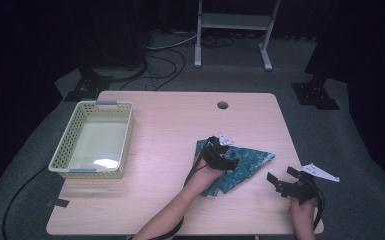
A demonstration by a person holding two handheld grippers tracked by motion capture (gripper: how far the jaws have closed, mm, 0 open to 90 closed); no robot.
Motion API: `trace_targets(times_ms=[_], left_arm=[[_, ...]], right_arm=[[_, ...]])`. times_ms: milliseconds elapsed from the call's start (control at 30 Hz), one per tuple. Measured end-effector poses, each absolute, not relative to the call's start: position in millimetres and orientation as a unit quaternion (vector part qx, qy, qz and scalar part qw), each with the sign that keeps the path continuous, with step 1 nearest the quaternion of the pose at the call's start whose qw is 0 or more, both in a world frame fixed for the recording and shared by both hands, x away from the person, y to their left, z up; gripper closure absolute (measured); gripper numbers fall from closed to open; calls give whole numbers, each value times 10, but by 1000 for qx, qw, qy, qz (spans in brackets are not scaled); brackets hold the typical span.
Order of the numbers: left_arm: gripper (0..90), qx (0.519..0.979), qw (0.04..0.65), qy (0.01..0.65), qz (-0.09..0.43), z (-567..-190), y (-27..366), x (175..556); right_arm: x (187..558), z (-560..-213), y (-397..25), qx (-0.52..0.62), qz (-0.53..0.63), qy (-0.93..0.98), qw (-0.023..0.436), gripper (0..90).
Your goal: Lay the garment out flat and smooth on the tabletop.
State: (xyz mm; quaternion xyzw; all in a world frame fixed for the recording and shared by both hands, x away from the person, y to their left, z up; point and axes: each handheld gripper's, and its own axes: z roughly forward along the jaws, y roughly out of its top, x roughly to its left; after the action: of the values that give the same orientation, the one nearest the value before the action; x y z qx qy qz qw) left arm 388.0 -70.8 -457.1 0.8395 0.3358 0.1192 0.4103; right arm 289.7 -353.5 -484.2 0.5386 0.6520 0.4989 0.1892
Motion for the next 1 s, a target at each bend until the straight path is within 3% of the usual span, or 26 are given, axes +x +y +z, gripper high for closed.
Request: trace_targets(times_ms=[133, 267, 400, 600, 833, 1000], left_arm=[[295, 842, 394, 350, 119, -4657, -713, 3918], [362, 848, 378, 347, 134, -4700, -728, 3915], [498, 852, 375, 342, 130, -4699, -717, 3910], [630, 851, 381, 338, 128, -4704, -687, 3898], [679, 834, 409, 357, 94, -4695, -567, 3942], [777, 833, 413, 355, 99, -4655, -520, 3935]], right_arm=[[2898, -4842, -3537, 538, 500, 652, 188, 0], [2900, -4843, -3539, 538, 500, 653, 187, 0], [2901, -4843, -3537, 538, 499, 653, 186, 0], [2902, -4844, -3537, 538, 498, 654, 186, 0], [2904, -4845, -3538, 538, 499, 653, 185, 0], [2905, -4845, -3538, 538, 499, 654, 184, 0]])
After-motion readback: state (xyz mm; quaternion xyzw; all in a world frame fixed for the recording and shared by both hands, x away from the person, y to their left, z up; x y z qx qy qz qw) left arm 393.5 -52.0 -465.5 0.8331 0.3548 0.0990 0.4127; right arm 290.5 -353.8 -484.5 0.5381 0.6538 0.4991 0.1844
